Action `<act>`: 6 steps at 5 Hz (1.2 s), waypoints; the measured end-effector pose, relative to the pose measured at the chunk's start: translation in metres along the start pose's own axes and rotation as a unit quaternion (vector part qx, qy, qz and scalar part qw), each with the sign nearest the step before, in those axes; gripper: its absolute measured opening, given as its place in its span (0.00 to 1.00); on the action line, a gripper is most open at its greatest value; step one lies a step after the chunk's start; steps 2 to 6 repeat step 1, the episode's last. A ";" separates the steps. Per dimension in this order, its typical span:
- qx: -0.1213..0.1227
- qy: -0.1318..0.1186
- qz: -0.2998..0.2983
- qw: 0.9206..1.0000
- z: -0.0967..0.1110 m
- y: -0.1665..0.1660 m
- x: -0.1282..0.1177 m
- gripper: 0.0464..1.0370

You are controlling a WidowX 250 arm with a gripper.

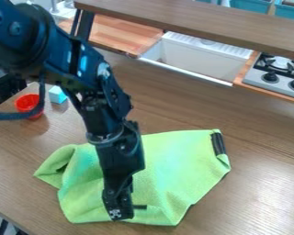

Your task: Fold the cloth from top left to bottom right

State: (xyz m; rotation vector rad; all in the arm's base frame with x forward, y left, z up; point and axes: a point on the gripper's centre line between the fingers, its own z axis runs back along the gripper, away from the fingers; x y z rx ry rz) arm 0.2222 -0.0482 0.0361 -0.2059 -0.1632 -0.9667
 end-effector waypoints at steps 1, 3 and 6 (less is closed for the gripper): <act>-0.010 -0.020 -0.004 1.000 0.020 -0.003 0.005 0.96; -0.010 -0.020 -0.004 1.000 0.020 -0.003 0.005 0.96; -0.010 -0.020 -0.004 1.000 0.020 -0.003 0.005 0.96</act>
